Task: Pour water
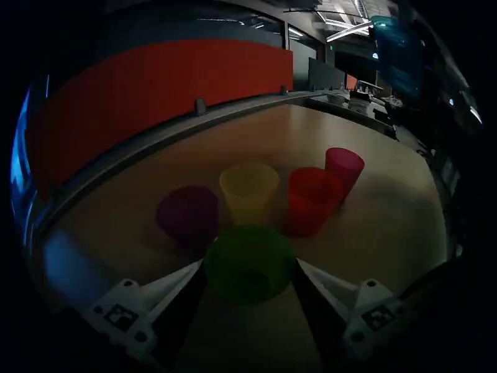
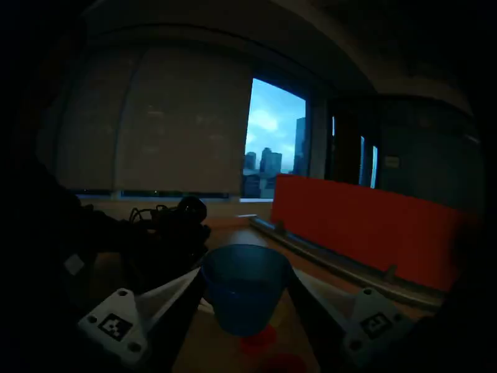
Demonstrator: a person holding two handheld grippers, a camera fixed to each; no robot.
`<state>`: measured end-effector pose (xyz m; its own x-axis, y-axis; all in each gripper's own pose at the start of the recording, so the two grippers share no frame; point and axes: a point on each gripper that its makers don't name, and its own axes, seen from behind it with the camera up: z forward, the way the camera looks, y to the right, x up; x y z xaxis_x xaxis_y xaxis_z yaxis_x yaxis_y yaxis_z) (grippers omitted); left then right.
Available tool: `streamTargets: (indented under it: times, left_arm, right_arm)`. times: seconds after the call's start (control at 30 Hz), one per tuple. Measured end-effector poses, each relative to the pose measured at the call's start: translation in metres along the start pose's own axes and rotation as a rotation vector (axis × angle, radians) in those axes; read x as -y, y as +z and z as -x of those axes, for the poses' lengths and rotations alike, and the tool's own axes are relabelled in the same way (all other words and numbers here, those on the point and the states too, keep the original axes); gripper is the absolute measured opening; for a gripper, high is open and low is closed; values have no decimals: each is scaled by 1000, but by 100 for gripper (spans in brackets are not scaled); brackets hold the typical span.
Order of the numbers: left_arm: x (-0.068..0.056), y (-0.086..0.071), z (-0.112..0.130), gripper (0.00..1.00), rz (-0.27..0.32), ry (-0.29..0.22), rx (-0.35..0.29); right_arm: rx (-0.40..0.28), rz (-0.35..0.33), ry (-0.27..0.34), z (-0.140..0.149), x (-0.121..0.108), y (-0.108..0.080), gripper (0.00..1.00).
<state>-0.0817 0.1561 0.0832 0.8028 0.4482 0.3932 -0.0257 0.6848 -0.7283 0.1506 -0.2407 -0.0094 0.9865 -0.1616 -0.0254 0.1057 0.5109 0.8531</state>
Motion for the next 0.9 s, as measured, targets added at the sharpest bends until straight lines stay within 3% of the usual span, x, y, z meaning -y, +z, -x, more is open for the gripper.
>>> streamTargets:
  times: [0.37,0.9]
  left_arm:
    - [1,-11,-17,90,-8,-26,-51]
    - [-14,-54,-55,88,-17,-45,-157]
  right_arm:
    - [6,3,0,0,0,0,96]
    - [22,3,-7,-7,8,-1,96]
